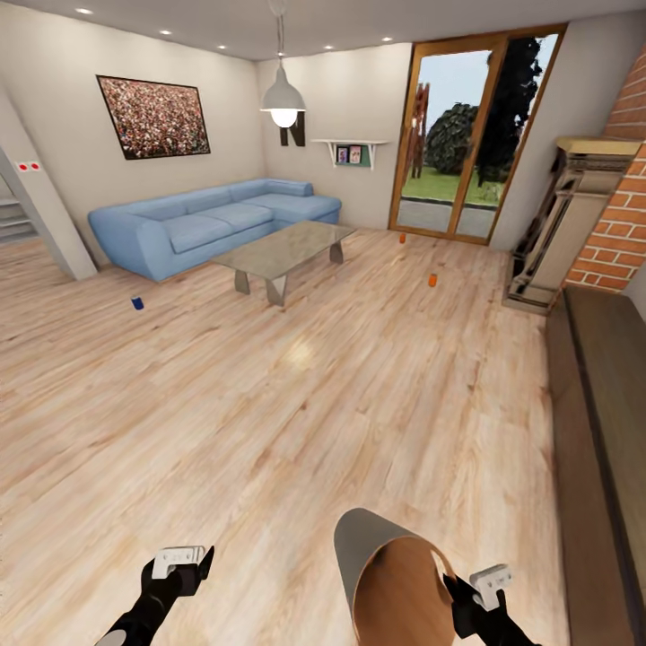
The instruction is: Put the three can of soda from the living room inside the tash can in the kitchen.
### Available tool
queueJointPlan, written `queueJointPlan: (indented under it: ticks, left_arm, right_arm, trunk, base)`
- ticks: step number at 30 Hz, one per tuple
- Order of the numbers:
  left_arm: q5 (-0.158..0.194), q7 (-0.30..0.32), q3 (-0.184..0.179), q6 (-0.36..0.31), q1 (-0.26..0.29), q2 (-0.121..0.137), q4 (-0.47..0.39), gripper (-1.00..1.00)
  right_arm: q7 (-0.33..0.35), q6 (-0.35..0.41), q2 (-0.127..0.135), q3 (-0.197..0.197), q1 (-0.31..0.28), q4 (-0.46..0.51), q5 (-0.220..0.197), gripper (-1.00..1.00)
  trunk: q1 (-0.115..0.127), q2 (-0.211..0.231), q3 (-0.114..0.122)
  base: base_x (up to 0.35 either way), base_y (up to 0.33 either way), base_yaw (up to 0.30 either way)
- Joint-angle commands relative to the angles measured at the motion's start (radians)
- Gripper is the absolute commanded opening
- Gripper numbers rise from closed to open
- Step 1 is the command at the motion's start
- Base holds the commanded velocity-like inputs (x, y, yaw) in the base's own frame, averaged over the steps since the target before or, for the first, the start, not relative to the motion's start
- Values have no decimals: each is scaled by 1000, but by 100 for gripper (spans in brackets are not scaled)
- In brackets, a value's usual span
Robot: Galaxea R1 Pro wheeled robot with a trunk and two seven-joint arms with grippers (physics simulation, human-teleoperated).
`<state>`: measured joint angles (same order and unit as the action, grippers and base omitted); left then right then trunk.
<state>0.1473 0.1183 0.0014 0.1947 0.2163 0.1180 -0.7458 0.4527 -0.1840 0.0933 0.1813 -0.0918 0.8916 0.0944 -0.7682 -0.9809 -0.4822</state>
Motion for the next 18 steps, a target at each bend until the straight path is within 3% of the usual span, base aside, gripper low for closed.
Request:
queueJointPlan:
  ticks: [1, 18]
  left_arm:
    - [0, 0, 0, 0, 0, 0, 0, 100]
    - [-3, 0, -1, 2, 0, 0, 0, 100]
  right_arm:
    - [6, 0, 0, 0, 0, 1, -7, -100]
    - [6, -2, 1, -1, 0, 0, -6, -100]
  trunk:
    - [0, 0, 0]
    - [0, 0, 0]
  base:
    - [112, 249, 0]
    - [103, 271, 0]
